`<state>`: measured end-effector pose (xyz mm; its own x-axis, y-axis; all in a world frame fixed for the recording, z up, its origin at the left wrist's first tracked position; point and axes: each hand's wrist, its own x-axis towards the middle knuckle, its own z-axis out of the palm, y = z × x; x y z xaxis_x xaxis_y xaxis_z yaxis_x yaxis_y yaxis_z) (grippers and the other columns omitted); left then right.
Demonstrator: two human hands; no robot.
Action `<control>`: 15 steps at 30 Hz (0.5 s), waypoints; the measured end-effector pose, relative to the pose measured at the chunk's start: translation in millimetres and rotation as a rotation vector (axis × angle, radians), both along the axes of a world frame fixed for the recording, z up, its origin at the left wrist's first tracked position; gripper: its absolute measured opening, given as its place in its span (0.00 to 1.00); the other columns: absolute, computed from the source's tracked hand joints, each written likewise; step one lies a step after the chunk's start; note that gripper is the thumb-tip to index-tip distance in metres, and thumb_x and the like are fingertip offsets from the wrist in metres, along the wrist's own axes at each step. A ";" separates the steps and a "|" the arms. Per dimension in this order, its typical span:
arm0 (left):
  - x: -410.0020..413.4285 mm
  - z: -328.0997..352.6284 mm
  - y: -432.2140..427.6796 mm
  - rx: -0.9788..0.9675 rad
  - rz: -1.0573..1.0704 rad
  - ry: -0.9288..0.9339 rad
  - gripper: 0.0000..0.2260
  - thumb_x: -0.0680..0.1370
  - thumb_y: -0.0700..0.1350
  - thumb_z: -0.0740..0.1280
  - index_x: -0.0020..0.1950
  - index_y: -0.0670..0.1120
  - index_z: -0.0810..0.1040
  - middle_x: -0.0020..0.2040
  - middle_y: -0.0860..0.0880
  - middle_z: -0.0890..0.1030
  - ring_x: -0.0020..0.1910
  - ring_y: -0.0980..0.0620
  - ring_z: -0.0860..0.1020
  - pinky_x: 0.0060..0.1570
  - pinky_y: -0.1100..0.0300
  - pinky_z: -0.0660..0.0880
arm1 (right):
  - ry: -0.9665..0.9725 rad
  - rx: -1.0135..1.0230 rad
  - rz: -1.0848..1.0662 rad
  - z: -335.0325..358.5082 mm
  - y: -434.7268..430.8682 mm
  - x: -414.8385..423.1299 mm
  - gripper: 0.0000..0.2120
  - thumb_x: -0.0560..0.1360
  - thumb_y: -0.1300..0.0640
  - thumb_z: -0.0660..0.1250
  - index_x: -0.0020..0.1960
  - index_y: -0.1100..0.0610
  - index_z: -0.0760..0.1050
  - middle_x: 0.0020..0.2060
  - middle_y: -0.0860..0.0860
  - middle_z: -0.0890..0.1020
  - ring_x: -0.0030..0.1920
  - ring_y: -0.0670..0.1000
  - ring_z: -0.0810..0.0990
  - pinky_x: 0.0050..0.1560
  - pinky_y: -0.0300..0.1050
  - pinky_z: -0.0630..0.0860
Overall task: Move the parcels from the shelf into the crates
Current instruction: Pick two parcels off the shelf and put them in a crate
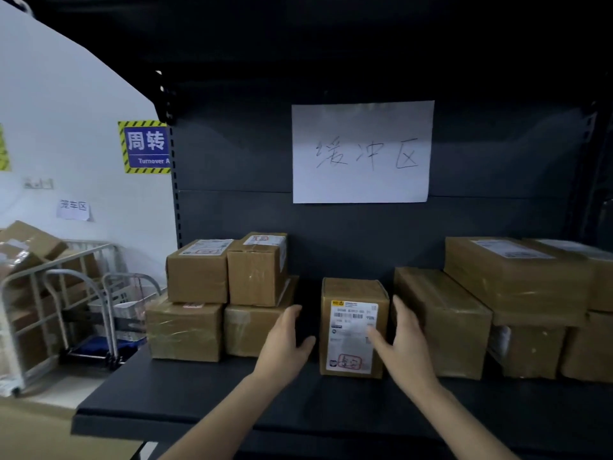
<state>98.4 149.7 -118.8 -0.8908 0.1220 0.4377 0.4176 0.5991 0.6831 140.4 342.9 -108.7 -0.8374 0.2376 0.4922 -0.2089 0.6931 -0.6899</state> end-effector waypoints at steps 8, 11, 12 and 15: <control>1.3 43.0 -61.2 0.012 0.146 0.219 0.21 0.76 0.41 0.66 0.68 0.43 0.67 0.65 0.48 0.73 0.66 0.51 0.70 0.58 0.67 0.64 | 0.192 0.085 0.157 60.5 -56.2 -8.7 0.28 0.77 0.51 0.61 0.74 0.54 0.57 0.71 0.49 0.64 0.70 0.47 0.63 0.69 0.41 0.63; 0.1 50.2 -87.6 0.045 0.212 0.234 0.19 0.76 0.40 0.66 0.66 0.42 0.69 0.63 0.47 0.74 0.63 0.49 0.72 0.58 0.62 0.69 | 0.142 0.038 0.276 61.6 -85.4 -18.1 0.26 0.78 0.51 0.60 0.74 0.54 0.57 0.71 0.48 0.64 0.70 0.45 0.63 0.66 0.35 0.60; 0.4 51.4 -96.8 0.048 0.236 0.231 0.18 0.76 0.40 0.66 0.65 0.42 0.69 0.62 0.46 0.75 0.62 0.49 0.73 0.56 0.61 0.69 | 0.120 0.027 0.309 59.9 -94.9 -21.1 0.26 0.78 0.51 0.60 0.74 0.54 0.57 0.71 0.49 0.64 0.70 0.45 0.63 0.67 0.37 0.61; 0.4 50.9 -124.3 0.045 0.314 0.214 0.20 0.76 0.39 0.66 0.67 0.41 0.69 0.64 0.45 0.74 0.63 0.48 0.72 0.56 0.60 0.69 | 0.069 0.034 0.354 53.1 -120.1 -31.0 0.26 0.79 0.50 0.59 0.73 0.55 0.58 0.70 0.49 0.65 0.70 0.46 0.64 0.67 0.39 0.63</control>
